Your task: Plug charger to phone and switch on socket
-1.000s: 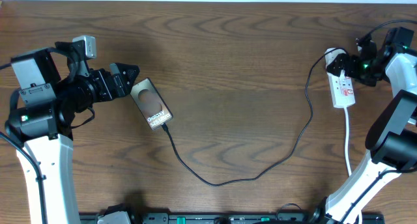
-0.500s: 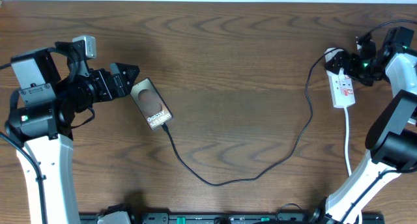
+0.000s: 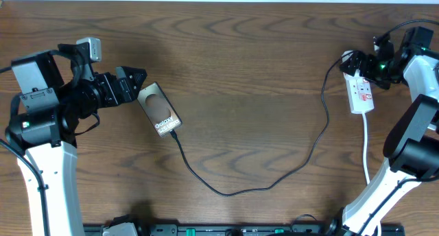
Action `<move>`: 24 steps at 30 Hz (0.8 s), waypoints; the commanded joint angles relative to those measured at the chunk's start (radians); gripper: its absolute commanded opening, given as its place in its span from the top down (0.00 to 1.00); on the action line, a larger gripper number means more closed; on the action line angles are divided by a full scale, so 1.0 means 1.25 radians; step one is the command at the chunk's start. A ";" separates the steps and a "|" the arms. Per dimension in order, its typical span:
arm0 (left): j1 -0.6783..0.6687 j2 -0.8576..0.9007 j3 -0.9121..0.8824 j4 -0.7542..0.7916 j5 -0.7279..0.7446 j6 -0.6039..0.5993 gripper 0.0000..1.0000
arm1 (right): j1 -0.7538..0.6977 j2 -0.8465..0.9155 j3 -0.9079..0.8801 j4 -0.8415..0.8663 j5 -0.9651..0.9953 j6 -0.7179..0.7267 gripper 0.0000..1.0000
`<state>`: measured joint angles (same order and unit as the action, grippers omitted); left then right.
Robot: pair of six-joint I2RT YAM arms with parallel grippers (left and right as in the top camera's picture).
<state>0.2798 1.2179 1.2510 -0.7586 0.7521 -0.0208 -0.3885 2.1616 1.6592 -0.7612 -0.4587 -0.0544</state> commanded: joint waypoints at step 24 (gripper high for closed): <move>0.002 0.004 0.002 0.000 -0.009 0.020 0.05 | 0.024 0.031 -0.023 -0.005 -0.040 0.059 0.01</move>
<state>0.2798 1.2179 1.2510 -0.7586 0.7490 -0.0177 -0.3843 2.1670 1.6596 -0.7544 -0.4522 -0.0154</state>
